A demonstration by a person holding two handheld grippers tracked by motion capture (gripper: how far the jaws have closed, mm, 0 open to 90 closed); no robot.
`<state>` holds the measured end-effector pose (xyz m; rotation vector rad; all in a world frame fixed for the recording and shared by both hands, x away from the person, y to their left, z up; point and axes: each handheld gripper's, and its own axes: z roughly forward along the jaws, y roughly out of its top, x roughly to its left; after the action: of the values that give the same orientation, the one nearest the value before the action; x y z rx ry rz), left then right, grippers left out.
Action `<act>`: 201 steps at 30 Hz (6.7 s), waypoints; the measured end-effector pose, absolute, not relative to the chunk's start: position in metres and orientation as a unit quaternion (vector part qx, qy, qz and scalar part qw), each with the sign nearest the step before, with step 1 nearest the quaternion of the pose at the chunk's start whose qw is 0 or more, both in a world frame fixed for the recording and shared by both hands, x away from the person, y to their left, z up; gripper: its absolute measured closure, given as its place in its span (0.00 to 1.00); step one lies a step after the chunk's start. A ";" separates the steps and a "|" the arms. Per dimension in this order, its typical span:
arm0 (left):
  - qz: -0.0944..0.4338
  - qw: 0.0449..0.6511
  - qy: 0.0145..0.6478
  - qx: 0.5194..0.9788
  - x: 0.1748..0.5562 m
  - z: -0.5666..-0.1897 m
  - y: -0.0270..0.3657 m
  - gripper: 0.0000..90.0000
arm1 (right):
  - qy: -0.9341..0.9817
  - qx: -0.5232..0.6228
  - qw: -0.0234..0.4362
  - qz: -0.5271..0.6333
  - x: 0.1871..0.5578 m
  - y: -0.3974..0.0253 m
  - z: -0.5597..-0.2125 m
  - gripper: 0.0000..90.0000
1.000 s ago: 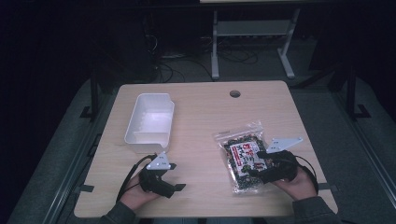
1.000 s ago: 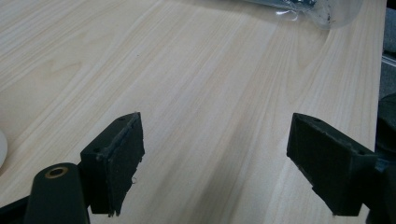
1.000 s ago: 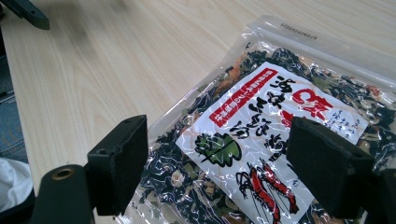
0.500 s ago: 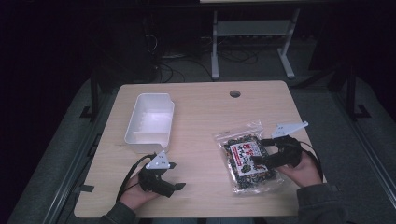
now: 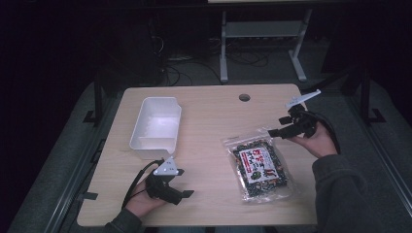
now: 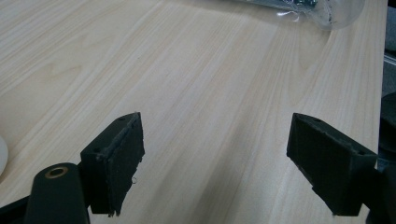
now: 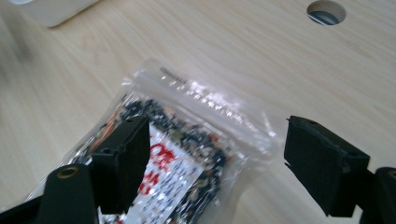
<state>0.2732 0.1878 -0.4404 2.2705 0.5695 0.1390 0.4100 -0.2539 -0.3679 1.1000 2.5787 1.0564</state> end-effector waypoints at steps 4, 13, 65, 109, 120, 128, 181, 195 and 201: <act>0.054 0.388 0.226 0.892 0.274 -0.440 0.190 0.20 | 0.857 0.380 0.066 0.342 0.437 -0.252 -0.367 0.25; 0.052 0.390 0.225 0.891 0.275 -0.440 0.190 0.20 | 0.850 0.418 0.054 0.315 0.472 -0.249 -0.394 0.30; 0.000 0.416 0.201 0.887 0.293 -0.450 0.094 0.22 | 0.825 0.331 0.071 0.453 0.395 -0.288 -0.333 1.00; -0.059 0.490 0.149 0.857 0.316 -0.424 0.094 0.83 | 0.833 0.214 -0.039 0.509 0.357 -0.250 -0.357 0.45; -0.054 0.483 0.142 0.863 0.317 -0.421 0.106 0.81 | 0.832 0.157 -0.106 0.522 0.356 -0.231 -0.359 0.81; -0.011 0.470 0.157 0.868 0.314 -0.416 0.125 0.62 | 0.827 0.159 -0.089 0.531 0.353 -0.228 -0.347 0.83; 0.082 0.412 0.208 0.883 0.281 -0.426 0.223 0.25 | 0.713 0.371 0.178 0.567 0.393 -0.038 -0.265 0.84; 0.082 0.408 0.211 0.884 0.282 -0.428 0.229 0.25 | 0.693 0.375 0.196 0.584 0.415 0.018 -0.263 0.84; 0.080 0.406 0.215 0.885 0.282 -0.429 0.232 0.24 | 0.683 0.382 0.198 0.590 0.423 0.037 -0.269 0.84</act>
<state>0.2822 0.2323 -0.4293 2.2313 0.5425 0.2025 0.4233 0.0375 -0.2690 1.0685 1.9107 1.6516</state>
